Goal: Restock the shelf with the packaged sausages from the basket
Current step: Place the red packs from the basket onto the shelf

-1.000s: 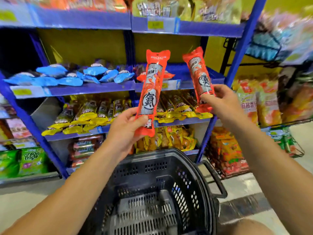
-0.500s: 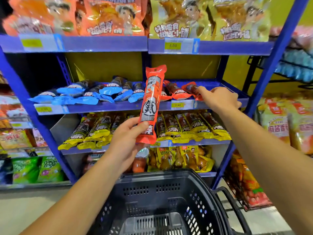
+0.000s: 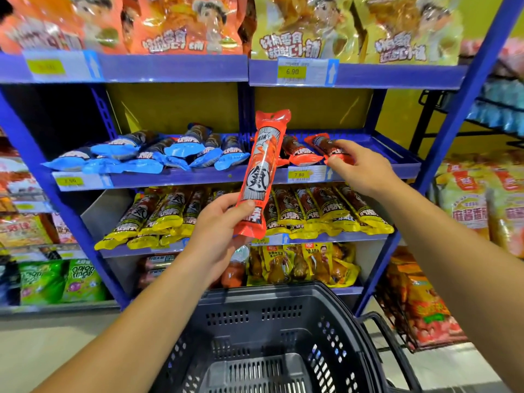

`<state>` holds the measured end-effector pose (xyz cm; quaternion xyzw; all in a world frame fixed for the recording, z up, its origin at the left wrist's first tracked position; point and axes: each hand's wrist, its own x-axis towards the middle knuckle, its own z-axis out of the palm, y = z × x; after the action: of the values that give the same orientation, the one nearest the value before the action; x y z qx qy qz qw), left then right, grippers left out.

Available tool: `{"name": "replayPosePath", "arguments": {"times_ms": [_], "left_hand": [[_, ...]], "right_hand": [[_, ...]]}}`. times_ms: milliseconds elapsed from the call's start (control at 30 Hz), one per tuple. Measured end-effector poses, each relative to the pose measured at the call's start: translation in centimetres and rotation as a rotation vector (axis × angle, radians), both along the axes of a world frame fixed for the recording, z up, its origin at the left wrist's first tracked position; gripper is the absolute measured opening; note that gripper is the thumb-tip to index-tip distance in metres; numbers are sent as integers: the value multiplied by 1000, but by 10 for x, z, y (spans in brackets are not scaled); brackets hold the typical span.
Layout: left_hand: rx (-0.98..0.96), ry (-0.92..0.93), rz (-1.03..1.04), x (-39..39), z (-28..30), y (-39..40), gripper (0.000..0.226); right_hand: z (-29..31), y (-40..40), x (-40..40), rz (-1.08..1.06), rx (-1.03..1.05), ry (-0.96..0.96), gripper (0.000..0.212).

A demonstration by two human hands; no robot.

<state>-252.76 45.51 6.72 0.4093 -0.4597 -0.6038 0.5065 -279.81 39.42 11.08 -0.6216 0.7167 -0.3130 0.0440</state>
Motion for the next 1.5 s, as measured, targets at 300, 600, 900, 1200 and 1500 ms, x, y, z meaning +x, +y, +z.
{"name": "replayPosePath", "arguments": {"times_ms": [300, 600, 900, 1200, 1500], "left_hand": [[-20, 6, -9, 6, 4, -4, 23], [-22, 8, -24, 6, 5, -4, 22], [-38, -4, -33, 4, 8, 2, 22], [-132, -68, -170, -43, -1, 30, 27], [-451, -469, -329, -101, -1, 43, 60]], "right_hand": [[0, -11, -4, 62, 83, 58, 52], [-4, -18, -3, 69, 72, 142, 56], [3, 2, -2, 85, -71, -52, 55], [-27, 101, 64, 153, -327, -426, 21], [-35, 129, 26, 3, -313, -711, 34]]}}
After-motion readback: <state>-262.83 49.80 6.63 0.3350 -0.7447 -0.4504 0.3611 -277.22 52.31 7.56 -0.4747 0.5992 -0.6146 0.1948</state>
